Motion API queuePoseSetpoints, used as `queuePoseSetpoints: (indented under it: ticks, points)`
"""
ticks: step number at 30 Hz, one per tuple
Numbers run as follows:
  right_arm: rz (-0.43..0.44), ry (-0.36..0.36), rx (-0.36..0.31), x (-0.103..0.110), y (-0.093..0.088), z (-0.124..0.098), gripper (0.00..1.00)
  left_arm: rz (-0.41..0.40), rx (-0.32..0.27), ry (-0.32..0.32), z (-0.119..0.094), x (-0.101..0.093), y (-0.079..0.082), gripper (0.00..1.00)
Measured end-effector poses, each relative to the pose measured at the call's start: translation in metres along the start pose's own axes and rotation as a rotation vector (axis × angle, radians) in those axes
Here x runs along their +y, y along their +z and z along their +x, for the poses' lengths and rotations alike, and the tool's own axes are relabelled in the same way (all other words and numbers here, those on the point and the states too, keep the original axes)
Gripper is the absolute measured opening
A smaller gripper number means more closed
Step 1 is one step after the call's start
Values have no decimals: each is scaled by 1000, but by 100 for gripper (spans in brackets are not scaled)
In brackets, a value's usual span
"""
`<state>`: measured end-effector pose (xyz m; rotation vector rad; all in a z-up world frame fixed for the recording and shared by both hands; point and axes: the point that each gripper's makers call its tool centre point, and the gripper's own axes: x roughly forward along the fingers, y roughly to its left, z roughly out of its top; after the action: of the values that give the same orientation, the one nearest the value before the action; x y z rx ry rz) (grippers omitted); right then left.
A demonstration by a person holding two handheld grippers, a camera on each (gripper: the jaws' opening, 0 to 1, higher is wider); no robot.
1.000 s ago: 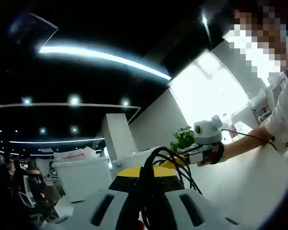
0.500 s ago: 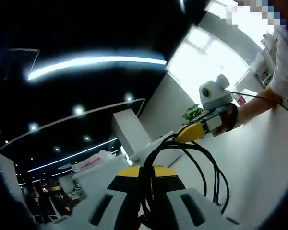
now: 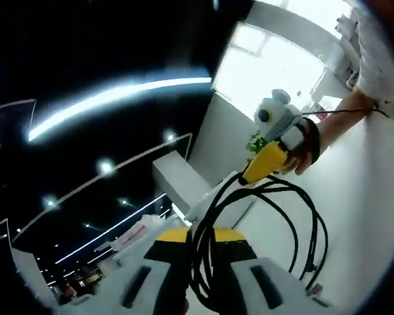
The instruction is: Coil the Type-C to USB data cable on the desktop and secure it with Velcro straps.
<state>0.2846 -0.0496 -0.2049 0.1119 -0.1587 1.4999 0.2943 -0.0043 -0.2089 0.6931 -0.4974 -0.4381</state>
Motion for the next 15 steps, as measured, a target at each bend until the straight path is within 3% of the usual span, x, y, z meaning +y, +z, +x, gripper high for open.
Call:
queuePoseSetpoints:
  ticks: [2, 4, 7, 9, 10, 12, 13, 15]
  points:
    - [-8, -18, 9, -2, -2, 0, 3, 5, 14, -1, 0, 0, -2, 10]
    - [-47, -82, 13, -13, -1, -2, 3, -70, 34, 18, 1, 4, -7, 8]
    - [-157, -194, 9, -27, 7, -4, 11, -132, 80, 47, 1, 10, -16, 8]
    - [-339, -258, 76, -31, 8, -6, 20, -182, 112, 74, 1, 15, -24, 8]
    - [-381, -269, 79, -29, 9, -6, 21, -220, 123, 87, 1, 17, -27, 8]
    - [-445, -290, 62, -22, 12, -2, 22, -269, 157, 126, 0, 24, -36, 8]
    - [-457, -296, 68, -20, 11, -1, 22, -256, 177, 135, 1, 26, -38, 8]
    - [-507, -350, 116, -23, 3, 2, 22, -305, 186, 147, 0, 26, -40, 8]
